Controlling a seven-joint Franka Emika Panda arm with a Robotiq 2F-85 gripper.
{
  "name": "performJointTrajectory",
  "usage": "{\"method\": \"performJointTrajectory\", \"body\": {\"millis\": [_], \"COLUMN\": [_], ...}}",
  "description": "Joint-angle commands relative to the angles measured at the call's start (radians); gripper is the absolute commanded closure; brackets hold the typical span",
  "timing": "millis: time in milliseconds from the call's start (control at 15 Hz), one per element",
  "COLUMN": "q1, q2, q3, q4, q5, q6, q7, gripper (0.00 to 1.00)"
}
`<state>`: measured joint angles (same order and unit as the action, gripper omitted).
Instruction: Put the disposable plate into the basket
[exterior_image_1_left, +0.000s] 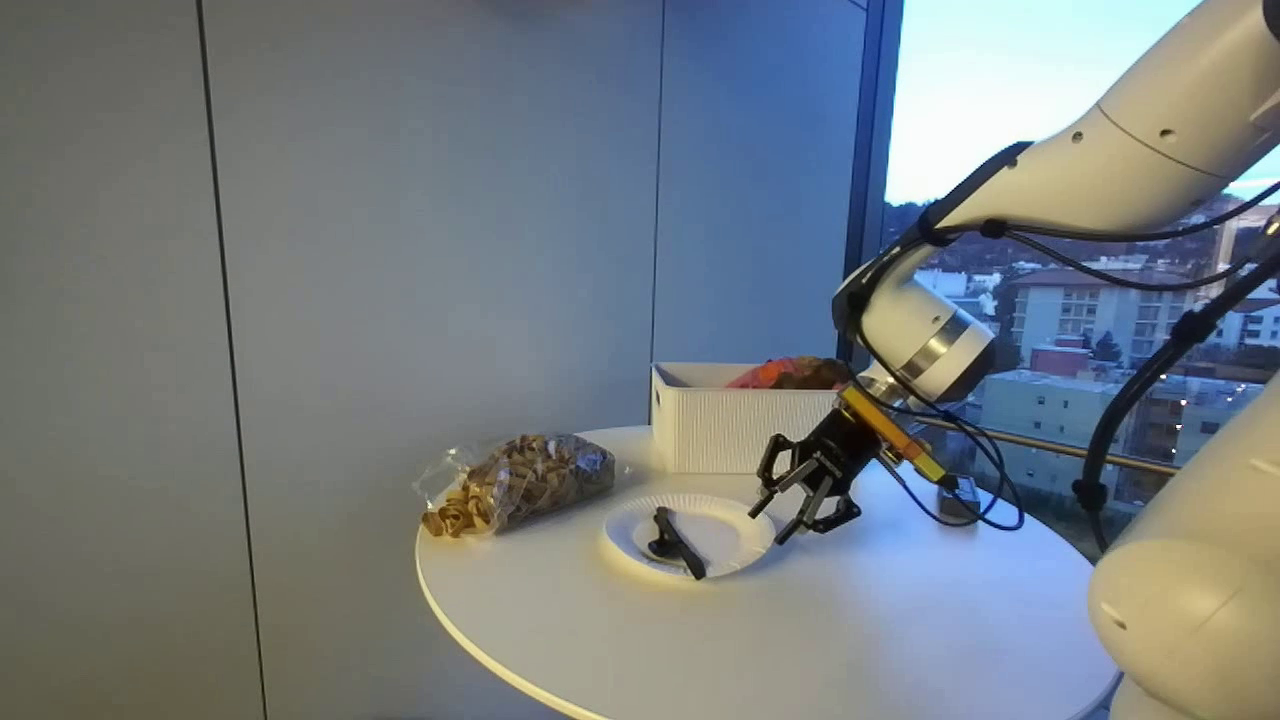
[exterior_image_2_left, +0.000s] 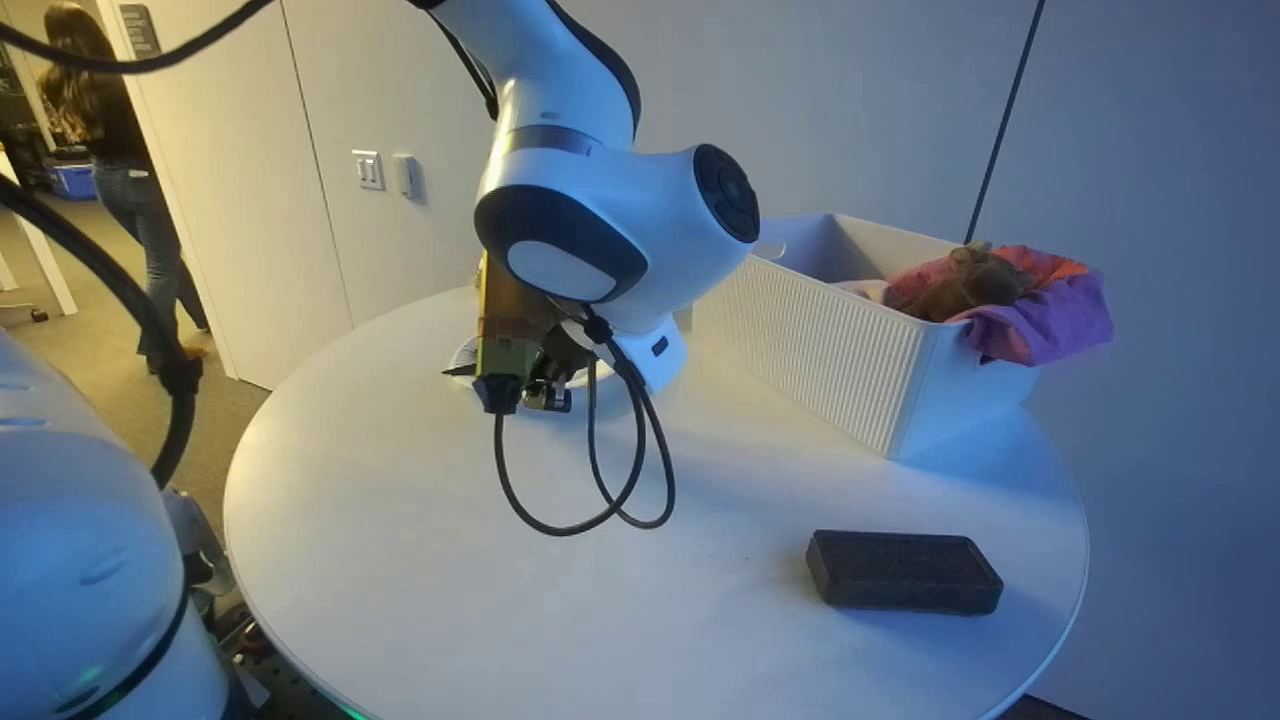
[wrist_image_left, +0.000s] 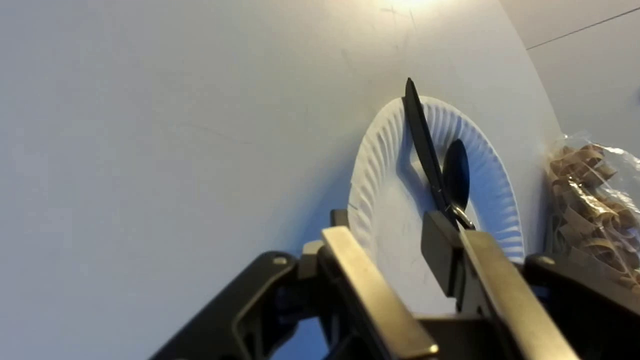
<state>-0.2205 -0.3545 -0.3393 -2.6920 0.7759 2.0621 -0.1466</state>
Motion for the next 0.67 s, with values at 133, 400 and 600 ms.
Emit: {"method": "performJointTrajectory", "body": {"millis": [133,400,600], "q1": [0.012,0.015,0.023], "q2": [0.127,0.176,0.193], "q3": [0.066,0.091,0.084], "q4": [0.074,0.105,0.132], "q5": [0.089,0.112,0.159], "q6": [0.176,0.276,0.217], "q7": [0.000,0.016,-0.021], "gripper": [0.10,0.00,0.00]}}
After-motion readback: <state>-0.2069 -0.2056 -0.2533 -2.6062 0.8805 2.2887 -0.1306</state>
